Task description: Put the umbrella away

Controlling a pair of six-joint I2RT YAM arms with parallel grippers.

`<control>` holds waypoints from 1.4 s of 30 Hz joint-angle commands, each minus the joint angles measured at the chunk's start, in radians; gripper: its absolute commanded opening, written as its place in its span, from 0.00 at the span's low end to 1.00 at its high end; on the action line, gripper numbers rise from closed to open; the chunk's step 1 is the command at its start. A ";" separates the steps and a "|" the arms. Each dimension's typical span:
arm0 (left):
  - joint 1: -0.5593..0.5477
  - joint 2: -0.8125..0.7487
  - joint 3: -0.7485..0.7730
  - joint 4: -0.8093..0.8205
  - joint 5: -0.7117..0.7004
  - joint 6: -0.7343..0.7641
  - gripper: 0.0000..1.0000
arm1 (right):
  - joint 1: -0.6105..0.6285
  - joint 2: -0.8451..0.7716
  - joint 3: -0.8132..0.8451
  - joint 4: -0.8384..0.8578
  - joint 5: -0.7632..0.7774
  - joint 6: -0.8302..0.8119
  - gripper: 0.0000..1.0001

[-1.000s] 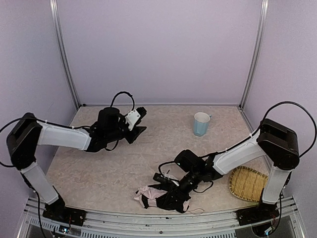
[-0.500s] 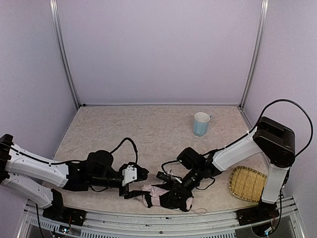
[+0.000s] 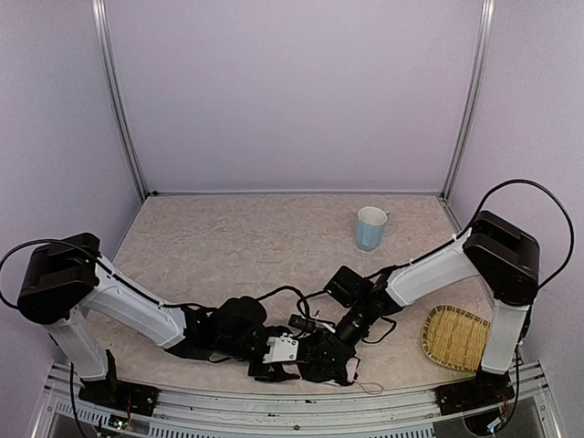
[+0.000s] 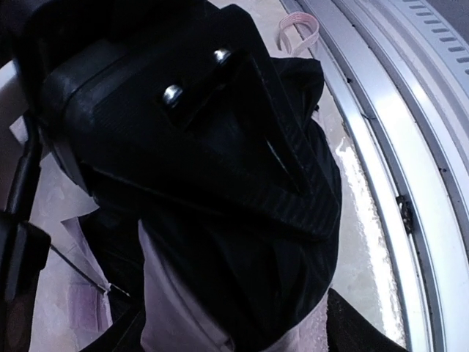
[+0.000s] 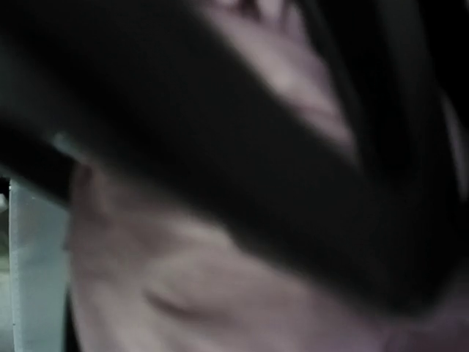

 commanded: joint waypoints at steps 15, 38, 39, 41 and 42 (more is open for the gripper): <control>-0.115 0.171 0.086 -0.252 -0.220 0.142 0.26 | -0.183 -0.343 0.043 -0.227 0.254 -0.030 0.55; -0.141 0.178 0.042 -0.191 -0.206 0.156 0.25 | -0.335 0.121 0.274 -0.313 0.117 -0.107 0.46; -0.140 0.177 0.042 -0.193 -0.207 0.157 0.25 | -0.322 0.124 0.272 -0.317 0.103 -0.114 0.45; -0.135 0.174 0.043 -0.192 -0.205 0.158 0.25 | -0.308 0.127 0.256 -0.314 0.052 -0.121 0.43; -0.133 0.173 0.042 -0.191 -0.203 0.158 0.25 | -0.304 0.128 0.248 -0.313 0.020 -0.125 0.39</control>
